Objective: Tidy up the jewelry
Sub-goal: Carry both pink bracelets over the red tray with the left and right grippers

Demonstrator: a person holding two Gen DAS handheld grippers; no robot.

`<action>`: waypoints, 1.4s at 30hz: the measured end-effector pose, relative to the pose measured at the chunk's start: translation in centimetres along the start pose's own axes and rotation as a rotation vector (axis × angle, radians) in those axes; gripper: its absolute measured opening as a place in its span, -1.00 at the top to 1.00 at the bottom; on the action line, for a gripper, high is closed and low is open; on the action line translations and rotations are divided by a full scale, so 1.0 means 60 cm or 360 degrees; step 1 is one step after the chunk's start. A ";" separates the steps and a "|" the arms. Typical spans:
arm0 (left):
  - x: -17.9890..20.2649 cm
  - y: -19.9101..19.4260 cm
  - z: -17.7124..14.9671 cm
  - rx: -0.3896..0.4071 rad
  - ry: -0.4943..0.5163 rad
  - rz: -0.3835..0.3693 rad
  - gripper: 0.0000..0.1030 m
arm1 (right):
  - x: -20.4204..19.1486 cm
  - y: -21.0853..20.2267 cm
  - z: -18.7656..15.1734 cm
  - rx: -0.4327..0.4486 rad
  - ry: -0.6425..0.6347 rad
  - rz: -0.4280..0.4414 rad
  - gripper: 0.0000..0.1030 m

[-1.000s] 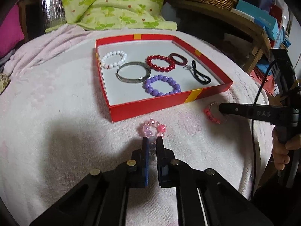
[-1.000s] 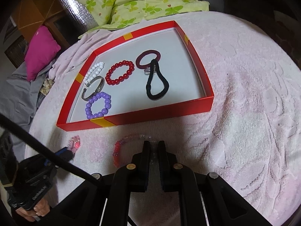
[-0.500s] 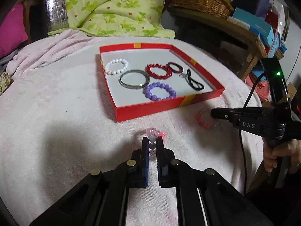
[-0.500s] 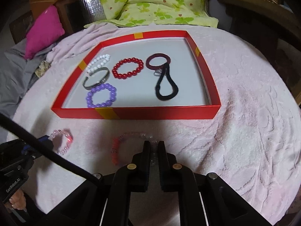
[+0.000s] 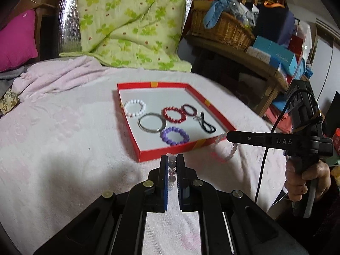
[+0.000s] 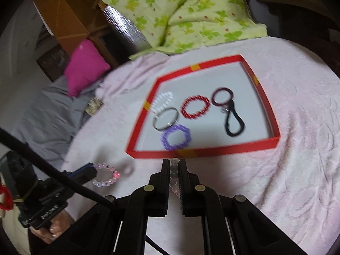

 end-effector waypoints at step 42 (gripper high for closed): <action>0.020 0.037 0.078 0.0153 0.0021 -0.0041 0.85 | 0.067 0.015 0.081 0.0238 0.0365 0.0044 0.83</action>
Point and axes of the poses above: each gripper's, at about its wrist camera, not at the fingertips, and y roughly the way its jaws point, x to its right, z to its top, the point moved 6 cm from there along y, roughly the way its jaws point, and after that the axes turned 8 degrees about x, right-handed, at the moved point
